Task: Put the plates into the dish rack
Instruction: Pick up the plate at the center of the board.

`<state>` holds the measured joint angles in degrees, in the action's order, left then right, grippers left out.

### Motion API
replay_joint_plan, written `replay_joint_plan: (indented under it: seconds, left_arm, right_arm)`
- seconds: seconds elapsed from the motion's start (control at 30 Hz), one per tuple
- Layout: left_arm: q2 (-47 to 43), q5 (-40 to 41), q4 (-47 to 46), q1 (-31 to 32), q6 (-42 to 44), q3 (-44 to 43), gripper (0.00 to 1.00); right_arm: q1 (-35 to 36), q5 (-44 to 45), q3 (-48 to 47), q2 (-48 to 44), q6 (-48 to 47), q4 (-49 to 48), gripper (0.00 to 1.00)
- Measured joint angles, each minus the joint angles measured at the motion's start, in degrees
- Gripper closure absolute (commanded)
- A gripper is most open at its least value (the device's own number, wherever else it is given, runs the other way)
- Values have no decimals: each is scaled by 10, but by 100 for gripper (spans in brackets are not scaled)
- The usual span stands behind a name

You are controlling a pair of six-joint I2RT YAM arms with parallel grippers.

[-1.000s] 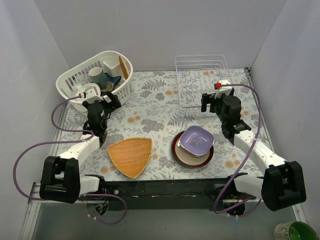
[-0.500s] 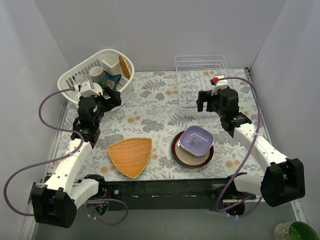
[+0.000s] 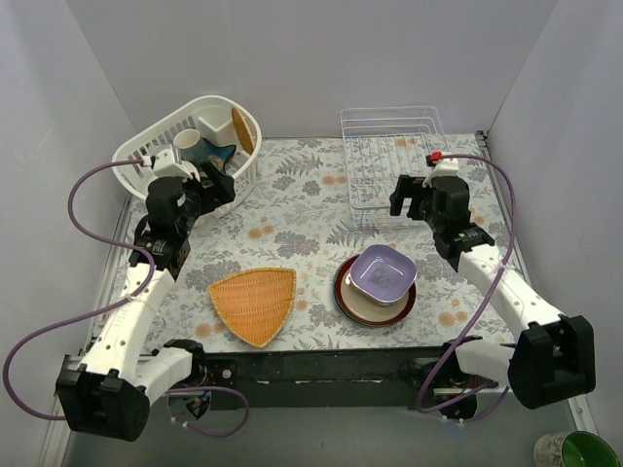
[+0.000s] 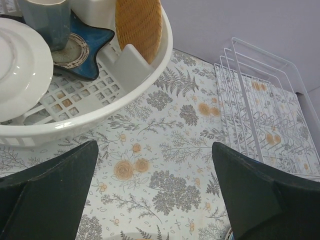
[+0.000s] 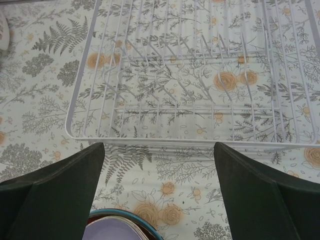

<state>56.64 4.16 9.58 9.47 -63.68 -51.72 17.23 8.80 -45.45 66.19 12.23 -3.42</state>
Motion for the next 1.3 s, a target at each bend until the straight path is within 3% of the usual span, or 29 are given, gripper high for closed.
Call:
replay_joint_plan:
  seconds: [0.37, 0.77, 1.3]
  left_arm:
    - [72, -39, 68, 27, -3, -54, 2]
    - [69, -22, 80, 231, -49, -37, 2]
    - [158, 0, 19, 371, -107, 5, 2]
  right_arm:
    - [13, -10, -116, 76, 31, 61, 4]
    - [76, 33, -128, -23, 61, 253, 5]
    - [77, 71, -28, -46, 121, 371, 9]
